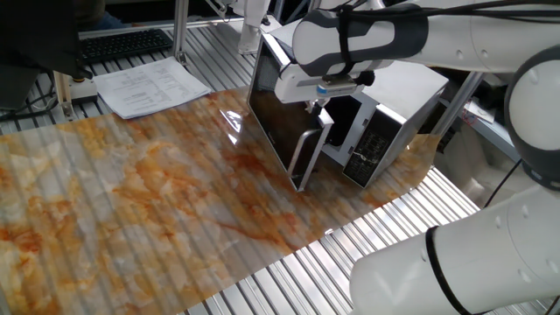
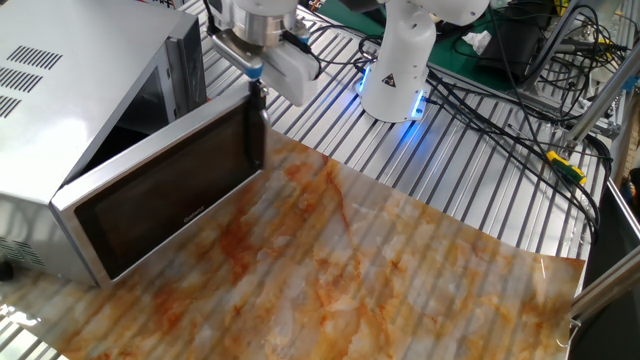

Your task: Close the microwave door

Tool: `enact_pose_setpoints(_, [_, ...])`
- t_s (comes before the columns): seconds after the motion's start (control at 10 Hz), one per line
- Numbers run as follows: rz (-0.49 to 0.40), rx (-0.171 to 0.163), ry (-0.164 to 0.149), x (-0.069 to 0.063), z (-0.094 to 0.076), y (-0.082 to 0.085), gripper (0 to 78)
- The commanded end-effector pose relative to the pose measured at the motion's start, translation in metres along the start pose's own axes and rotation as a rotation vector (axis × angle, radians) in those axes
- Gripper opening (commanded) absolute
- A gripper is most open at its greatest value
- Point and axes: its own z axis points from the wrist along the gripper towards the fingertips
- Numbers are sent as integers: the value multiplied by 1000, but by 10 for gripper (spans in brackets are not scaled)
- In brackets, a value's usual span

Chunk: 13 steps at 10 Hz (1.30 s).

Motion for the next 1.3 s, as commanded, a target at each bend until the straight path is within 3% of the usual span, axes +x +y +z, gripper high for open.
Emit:
enact_pose_setpoints(0.1, [-36, 4, -1, -7, -2, -15, 0])
enact_pose_setpoints(0.5, [-63, 32, -5, -13, 1, -23, 0])
enact_pose_setpoints(1.0, [-49, 28, 1, -14, 1, -23, 0])
enact_pose_setpoints(1.3, [5, 21, -7, -14, 1, -22, 0])
